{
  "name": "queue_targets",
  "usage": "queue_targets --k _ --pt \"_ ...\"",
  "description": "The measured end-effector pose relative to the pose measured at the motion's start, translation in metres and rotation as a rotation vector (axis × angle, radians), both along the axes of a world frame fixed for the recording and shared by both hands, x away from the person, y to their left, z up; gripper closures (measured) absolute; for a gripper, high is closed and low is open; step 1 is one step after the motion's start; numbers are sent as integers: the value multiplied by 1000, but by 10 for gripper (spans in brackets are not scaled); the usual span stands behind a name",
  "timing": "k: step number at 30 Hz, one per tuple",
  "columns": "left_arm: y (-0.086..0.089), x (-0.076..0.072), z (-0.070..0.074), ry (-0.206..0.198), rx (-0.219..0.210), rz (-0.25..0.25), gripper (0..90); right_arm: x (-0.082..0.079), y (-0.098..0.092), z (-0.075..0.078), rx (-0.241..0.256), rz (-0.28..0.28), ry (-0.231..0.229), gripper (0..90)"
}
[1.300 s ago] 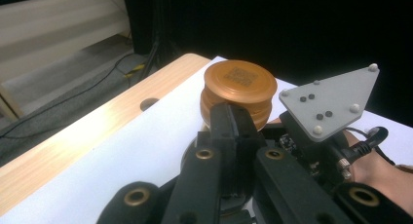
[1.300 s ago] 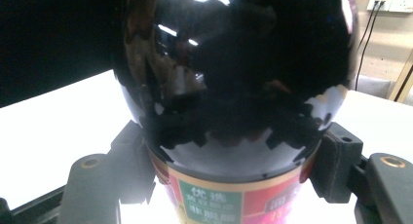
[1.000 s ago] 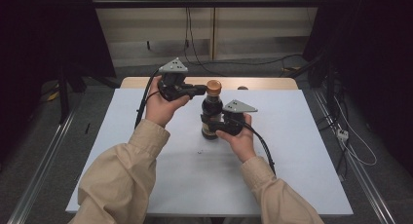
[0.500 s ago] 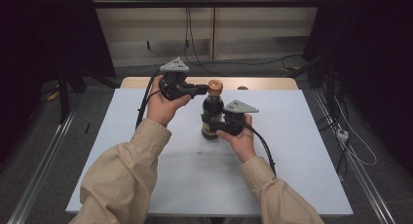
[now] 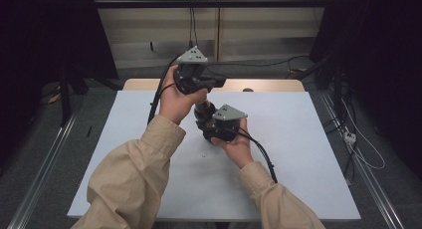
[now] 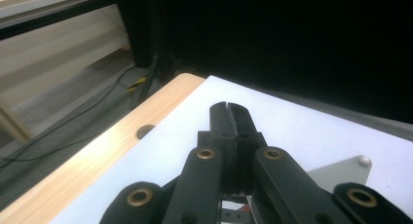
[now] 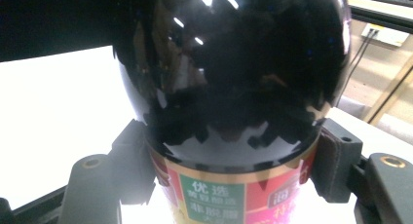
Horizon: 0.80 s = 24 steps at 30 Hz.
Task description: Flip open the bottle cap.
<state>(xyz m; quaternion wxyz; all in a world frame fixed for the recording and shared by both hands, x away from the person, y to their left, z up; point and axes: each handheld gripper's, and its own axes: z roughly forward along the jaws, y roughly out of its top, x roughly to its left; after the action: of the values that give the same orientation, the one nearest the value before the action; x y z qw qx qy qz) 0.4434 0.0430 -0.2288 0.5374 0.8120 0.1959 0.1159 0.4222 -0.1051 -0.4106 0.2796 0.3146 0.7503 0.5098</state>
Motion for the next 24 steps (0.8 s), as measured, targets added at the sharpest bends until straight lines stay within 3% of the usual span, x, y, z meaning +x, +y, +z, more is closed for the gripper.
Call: queue_targets --k 2,9,12,17,24 --pt "8 -1 0 -6 26 27 900 2 -6 0 25 2 15 311" --pt "33 3 -16 22 25 49 900 7 -23 -4 116 -12 64 311" --pt "37 4 -28 60 43 45 900 7 -26 -6 137 -11 72 310" --pt "37 8 -43 96 46 38 900 7 -27 -5 135 -3 74 309" --pt "33 13 -43 112 39 34 900 8 -28 -6 142 0 79 309"
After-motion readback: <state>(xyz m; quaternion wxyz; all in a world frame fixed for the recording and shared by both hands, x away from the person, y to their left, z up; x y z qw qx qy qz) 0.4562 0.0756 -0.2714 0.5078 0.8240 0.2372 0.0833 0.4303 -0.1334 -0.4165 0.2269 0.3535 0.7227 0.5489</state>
